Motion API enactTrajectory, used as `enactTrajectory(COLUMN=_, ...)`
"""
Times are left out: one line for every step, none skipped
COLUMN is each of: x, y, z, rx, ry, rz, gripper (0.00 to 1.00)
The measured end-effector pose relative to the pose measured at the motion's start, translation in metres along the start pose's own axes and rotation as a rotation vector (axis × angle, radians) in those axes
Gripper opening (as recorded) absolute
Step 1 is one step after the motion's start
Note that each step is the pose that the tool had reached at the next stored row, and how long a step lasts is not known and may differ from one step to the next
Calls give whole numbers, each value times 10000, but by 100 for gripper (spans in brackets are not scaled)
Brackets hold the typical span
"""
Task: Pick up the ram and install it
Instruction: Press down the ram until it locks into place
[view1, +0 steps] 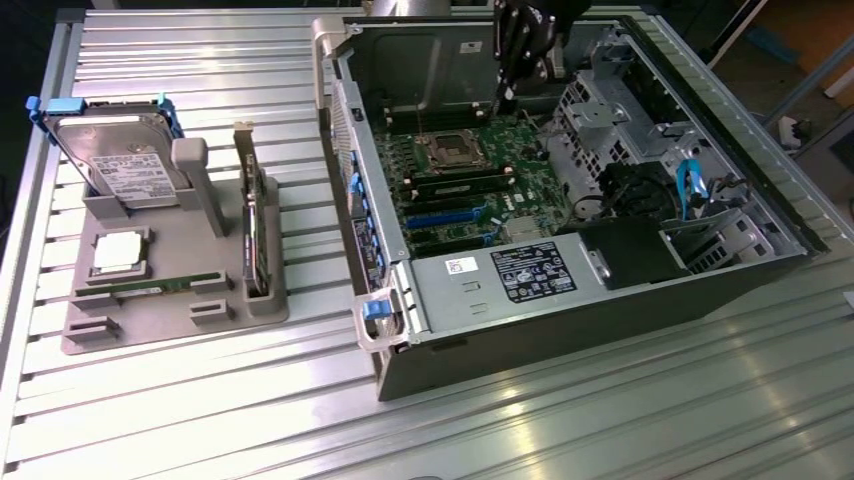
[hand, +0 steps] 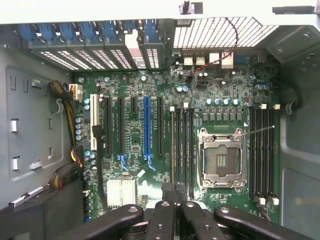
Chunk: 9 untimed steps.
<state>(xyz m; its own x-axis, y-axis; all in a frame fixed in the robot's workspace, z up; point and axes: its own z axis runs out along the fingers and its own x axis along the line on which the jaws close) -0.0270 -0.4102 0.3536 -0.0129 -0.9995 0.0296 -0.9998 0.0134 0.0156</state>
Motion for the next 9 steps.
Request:
enactTrajectory(x=0, y=0, z=0, rx=0, ry=0, rz=0, gripper=11)
enactTrajectory(x=0, y=0, z=0, rx=1, ry=1, rz=0, gripper=11)
enactTrajectory(x=0, y=0, z=-1, rx=-1, ry=3, rz=0, gripper=11)
enactTrajectory(x=0, y=0, z=-1, rx=0, ry=3, rz=0, gripper=11)
enactTrajectory(x=0, y=0, z=-1, rx=0, ry=3, rz=0, gripper=11)
enactTrajectory(x=0, y=0, z=-1, rx=0, ry=3, rz=0, gripper=11)
enactTrajectory(x=0, y=0, z=-1, rx=0, ry=3, rz=0, gripper=11)
enactTrajectory(x=0, y=0, z=-1, rx=-1, ry=3, rz=0, gripper=11)
enactTrajectory(x=0, y=0, z=-1, rx=0, ry=2, rz=0, gripper=11)
